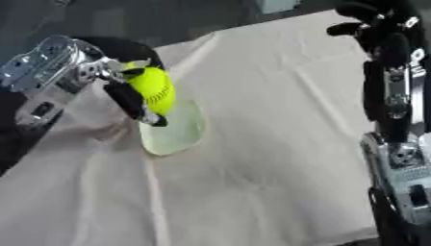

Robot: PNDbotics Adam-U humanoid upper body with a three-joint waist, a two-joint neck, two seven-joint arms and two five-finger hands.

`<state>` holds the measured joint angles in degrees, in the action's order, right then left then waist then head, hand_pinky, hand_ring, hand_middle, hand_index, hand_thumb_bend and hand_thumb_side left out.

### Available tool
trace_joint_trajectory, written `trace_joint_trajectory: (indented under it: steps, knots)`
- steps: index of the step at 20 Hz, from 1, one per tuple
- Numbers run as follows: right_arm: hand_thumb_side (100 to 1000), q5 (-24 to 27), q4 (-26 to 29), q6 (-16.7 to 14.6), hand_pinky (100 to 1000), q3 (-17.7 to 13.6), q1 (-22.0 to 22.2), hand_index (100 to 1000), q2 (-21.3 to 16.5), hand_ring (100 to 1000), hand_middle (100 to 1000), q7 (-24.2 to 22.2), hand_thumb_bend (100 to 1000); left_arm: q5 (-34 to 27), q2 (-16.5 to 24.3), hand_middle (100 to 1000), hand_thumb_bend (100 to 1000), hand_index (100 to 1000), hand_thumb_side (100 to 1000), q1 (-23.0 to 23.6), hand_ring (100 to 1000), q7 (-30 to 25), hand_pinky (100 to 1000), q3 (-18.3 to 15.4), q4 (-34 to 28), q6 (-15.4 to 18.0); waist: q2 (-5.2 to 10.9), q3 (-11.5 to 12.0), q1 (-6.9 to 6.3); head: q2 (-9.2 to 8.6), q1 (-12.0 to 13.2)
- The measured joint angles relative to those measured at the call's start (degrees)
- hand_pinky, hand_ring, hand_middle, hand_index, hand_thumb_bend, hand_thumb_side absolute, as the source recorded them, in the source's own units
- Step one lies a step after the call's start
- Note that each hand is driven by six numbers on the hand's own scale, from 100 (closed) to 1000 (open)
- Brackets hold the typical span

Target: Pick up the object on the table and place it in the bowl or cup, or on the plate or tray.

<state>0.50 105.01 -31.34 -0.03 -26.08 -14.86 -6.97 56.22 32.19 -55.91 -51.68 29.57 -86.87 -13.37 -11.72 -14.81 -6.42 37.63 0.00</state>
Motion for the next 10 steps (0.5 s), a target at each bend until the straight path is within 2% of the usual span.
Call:
trace_joint_trajectory:
  steps: [10]
  knots:
    - [816,0.00,0.00,0.01,669,-0.01,-0.31,941,0.28,788,810,-0.01,100,0.20,-1.30,899,390,644,622,0.52,573,0.00,289,0.71,1.42,0.02,-0.59,-0.93,-0.01,-0.40,0.02]
